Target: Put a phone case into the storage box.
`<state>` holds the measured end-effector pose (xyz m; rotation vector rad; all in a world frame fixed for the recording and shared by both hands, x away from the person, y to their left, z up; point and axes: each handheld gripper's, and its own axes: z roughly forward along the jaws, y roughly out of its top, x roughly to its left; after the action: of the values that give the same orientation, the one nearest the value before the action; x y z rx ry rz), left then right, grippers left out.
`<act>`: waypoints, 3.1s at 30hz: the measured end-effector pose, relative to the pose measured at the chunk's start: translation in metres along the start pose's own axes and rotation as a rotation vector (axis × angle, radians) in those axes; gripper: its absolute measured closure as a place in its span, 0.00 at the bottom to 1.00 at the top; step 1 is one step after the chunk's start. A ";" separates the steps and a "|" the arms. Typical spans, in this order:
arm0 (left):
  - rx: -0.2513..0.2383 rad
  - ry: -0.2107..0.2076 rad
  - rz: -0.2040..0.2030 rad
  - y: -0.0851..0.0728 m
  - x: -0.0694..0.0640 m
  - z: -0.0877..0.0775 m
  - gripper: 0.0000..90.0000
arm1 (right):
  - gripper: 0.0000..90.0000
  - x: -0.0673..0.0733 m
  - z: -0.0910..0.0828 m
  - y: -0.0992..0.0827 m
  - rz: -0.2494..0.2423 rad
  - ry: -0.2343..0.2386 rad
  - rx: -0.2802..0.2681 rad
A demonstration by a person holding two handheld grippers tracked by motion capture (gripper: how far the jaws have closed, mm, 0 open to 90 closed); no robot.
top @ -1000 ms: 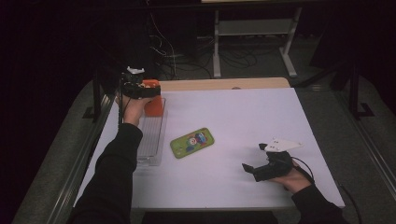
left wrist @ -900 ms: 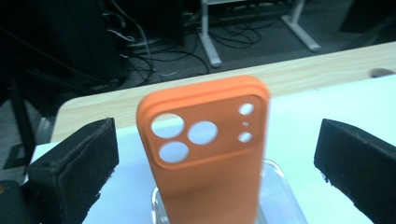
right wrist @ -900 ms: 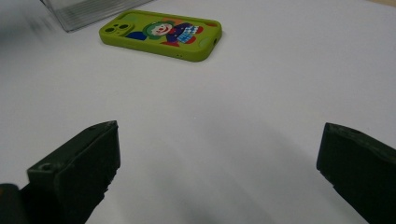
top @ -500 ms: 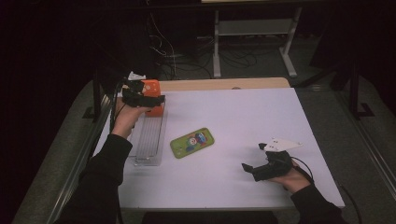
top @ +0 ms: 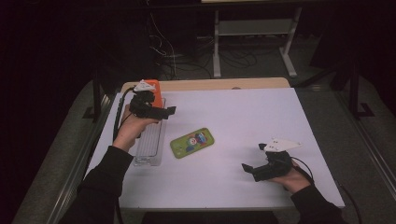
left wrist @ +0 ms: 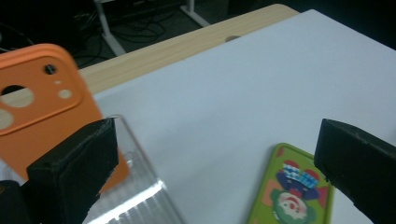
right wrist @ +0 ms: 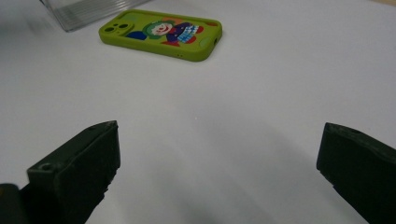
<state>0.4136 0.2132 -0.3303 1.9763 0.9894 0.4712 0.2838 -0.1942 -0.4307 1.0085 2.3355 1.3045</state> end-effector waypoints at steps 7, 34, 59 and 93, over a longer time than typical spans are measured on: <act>0.000 -0.060 0.024 -0.001 -0.027 0.007 0.00 | 0.00 0.001 -0.002 0.000 -0.003 0.000 -0.006; 0.032 -0.093 0.010 -0.010 -0.053 0.065 0.74 | 0.00 0.001 -0.002 0.000 -0.004 0.009 -0.004; 0.174 -0.012 -0.013 -0.037 -0.061 0.128 0.99 | 0.00 0.002 -0.002 0.000 -0.015 0.021 -0.005; 0.283 -0.212 -0.001 -0.059 -0.096 0.115 1.00 | 0.00 0.002 -0.003 0.000 -0.013 0.023 -0.006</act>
<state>0.4007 0.0959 -0.4401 2.2224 0.9621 0.1197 0.2813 -0.1946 -0.4291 0.9803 2.3499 1.3240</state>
